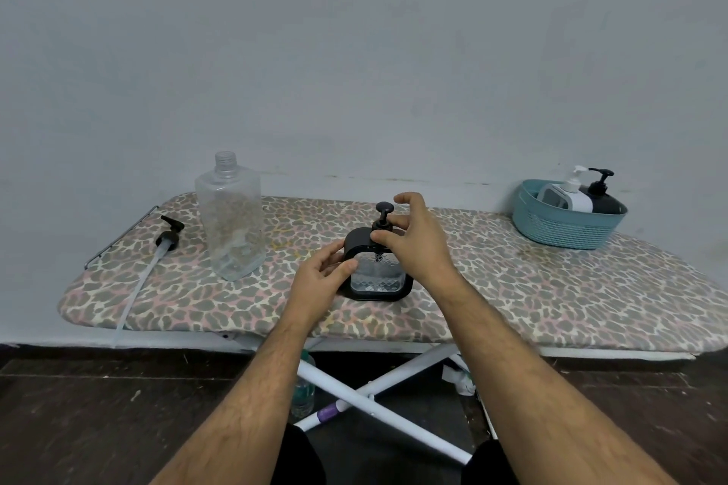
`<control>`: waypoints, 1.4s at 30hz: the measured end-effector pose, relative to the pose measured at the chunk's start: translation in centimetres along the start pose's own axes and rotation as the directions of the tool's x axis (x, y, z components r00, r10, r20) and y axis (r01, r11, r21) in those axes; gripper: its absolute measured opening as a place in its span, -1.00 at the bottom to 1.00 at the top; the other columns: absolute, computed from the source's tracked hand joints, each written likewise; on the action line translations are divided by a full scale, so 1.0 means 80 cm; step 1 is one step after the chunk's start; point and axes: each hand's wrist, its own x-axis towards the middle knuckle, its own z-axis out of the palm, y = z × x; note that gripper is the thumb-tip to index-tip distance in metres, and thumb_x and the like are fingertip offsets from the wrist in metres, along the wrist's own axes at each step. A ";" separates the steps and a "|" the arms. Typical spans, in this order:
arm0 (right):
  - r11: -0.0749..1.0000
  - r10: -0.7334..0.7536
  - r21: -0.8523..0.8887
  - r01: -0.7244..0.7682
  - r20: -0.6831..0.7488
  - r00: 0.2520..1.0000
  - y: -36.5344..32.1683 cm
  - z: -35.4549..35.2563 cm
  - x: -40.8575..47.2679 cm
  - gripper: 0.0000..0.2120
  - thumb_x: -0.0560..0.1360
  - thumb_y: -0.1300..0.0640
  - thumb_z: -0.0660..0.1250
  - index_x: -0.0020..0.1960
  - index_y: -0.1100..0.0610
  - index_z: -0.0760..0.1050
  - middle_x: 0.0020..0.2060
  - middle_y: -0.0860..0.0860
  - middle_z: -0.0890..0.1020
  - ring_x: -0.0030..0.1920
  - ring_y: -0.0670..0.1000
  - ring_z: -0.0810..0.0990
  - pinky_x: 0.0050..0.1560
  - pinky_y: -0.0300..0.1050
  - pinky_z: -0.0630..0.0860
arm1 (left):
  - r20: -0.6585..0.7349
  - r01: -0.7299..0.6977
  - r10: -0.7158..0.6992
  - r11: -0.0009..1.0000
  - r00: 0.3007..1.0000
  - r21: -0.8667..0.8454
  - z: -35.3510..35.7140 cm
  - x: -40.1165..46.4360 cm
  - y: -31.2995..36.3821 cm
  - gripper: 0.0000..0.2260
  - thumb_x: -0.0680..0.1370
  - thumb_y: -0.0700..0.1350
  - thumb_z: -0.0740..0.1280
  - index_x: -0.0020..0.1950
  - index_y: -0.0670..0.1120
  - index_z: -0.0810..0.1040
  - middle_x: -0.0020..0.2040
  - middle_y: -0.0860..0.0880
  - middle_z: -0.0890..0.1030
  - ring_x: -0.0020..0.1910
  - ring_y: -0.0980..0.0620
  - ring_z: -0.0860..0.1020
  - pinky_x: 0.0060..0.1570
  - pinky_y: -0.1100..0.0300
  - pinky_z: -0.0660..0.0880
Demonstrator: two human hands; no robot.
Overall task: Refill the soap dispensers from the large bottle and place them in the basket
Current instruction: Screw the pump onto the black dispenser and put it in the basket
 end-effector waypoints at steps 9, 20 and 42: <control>0.988 0.068 0.120 -0.094 0.204 0.977 0.028 -0.040 0.000 -0.43 0.47 0.09 0.51 0.43 0.01 0.40 0.23 0.01 0.60 0.11 -0.03 0.62 0.04 -0.08 0.57 | 0.012 -0.052 0.051 0.991 0.999 0.121 0.003 -0.011 0.011 -0.58 0.57 -0.13 0.39 0.43 -0.04 0.47 0.26 -0.01 0.61 0.15 0.12 0.62 0.12 0.10 0.60; 0.963 0.187 0.116 -0.243 0.363 0.913 0.093 -0.044 -0.024 -0.45 0.50 0.30 0.42 0.43 0.02 0.39 0.27 0.00 0.57 -0.03 0.10 0.70 -0.23 -0.07 0.59 | -0.184 -0.022 0.054 0.986 0.981 0.167 0.016 -0.023 0.012 -0.65 0.49 -0.21 0.48 0.27 -0.13 0.59 0.01 -0.01 0.68 -0.03 0.05 0.68 -0.09 0.12 0.66; 0.957 0.151 0.275 -0.097 -0.182 0.972 0.153 -0.182 0.035 -0.51 0.35 0.21 0.60 0.20 -0.03 0.54 0.06 -0.06 0.62 -0.12 0.00 0.65 0.04 0.06 0.65 | -0.018 -0.120 0.124 0.981 0.992 0.150 0.222 0.128 0.046 -0.80 0.51 -0.17 0.45 0.13 -0.07 0.67 0.00 0.05 0.71 0.01 0.08 0.67 0.08 -0.02 0.63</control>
